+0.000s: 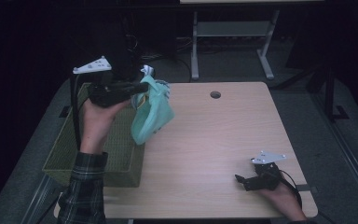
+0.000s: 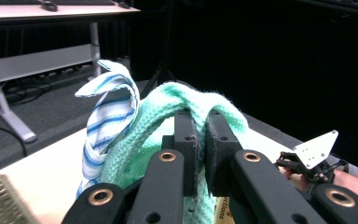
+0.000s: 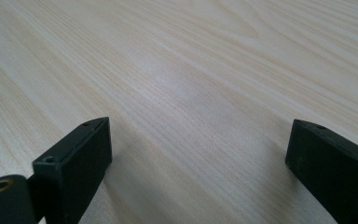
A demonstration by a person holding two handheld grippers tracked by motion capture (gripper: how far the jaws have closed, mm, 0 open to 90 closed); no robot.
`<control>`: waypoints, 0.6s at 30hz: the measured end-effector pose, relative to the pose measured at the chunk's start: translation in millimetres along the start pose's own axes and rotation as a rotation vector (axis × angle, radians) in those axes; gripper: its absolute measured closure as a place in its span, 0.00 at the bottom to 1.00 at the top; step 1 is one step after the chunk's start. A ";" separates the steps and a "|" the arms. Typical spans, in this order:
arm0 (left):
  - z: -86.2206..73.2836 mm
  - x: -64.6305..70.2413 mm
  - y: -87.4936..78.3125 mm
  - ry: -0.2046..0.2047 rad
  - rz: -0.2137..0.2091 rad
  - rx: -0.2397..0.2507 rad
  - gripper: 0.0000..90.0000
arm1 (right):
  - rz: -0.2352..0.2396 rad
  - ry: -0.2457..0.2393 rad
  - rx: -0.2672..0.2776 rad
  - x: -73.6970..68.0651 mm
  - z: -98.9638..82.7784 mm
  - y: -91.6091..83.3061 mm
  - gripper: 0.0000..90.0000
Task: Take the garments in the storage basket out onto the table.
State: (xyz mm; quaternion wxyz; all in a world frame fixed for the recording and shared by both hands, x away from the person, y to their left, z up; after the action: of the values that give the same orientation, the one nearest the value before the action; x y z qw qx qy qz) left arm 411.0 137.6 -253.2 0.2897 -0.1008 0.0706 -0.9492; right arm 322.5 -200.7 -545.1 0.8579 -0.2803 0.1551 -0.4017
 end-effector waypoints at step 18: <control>-18.6 33.7 56.2 0.009 -0.097 -0.050 0.94 | 0.000 0.000 0.002 0.0 0.2 0.0 0.07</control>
State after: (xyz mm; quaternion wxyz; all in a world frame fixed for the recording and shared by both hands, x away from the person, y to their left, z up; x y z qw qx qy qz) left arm 409.5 73.9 -277.0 0.2403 -0.1070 0.0908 -0.9605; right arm 322.6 -200.6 -545.0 0.8581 -0.2795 0.1547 -0.4019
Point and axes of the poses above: each handheld gripper's, and its own axes: y roughly forward along the jaws, z roughly out of its top, x roughly to its right, the point moved 9 cm from there along y, roughly forward along the jaws, and after that the axes turned 7 degrees about x, right-handed, at the moved point
